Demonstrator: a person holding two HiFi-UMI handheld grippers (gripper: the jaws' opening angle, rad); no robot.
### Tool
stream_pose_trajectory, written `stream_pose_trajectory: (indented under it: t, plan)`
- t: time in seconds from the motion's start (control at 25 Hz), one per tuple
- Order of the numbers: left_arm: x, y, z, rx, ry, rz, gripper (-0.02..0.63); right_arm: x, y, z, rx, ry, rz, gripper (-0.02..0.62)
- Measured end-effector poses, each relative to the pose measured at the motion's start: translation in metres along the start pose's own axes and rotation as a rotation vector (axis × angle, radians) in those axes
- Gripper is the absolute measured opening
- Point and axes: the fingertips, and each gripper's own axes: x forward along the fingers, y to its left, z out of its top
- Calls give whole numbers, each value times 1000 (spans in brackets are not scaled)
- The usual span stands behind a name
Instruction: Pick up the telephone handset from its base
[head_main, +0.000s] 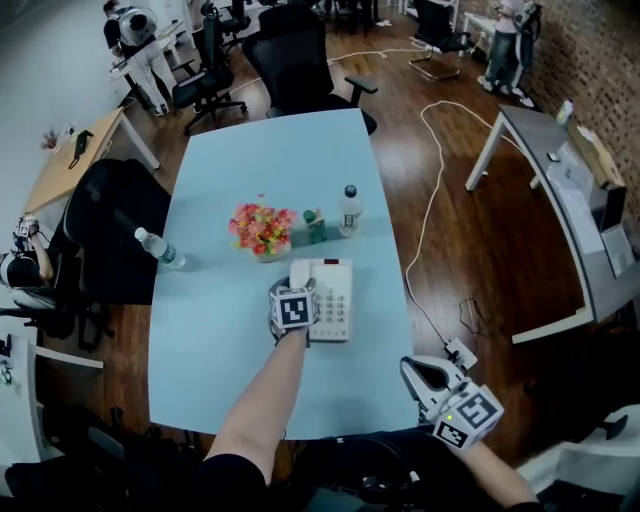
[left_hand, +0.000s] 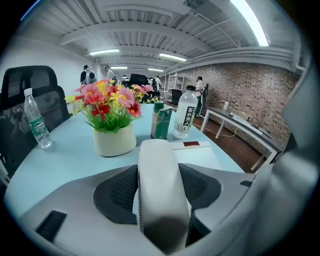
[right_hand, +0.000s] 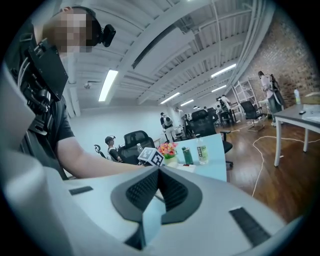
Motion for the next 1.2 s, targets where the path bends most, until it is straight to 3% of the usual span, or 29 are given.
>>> stream_pose_trajectory:
  t: [0.4,0.52,0.68,0.84,0.96,1.2]
  plan:
    - [-14,-7,14,-28,-43,-58,236,-4,-1,-4,25,-16,-20,17]
    - [-42,-11,25,-66,-107,-150,236,6,17,-4,24,-20,3,17]
    - [-88,1,14,-210,-163,-304,236,26,51,-3,16,-31,46,17]
    - [-154,25,-2,-339,-226,-482,235,52,95,-6,-11,-40,113,17]
    - [-213,48,-11,-386,-287,-593,235,70,123,-8,-6,-51,136,17]
    - [-312,100,-38,-404,-392,-625,235,92,154,-17,9,-51,140,17]
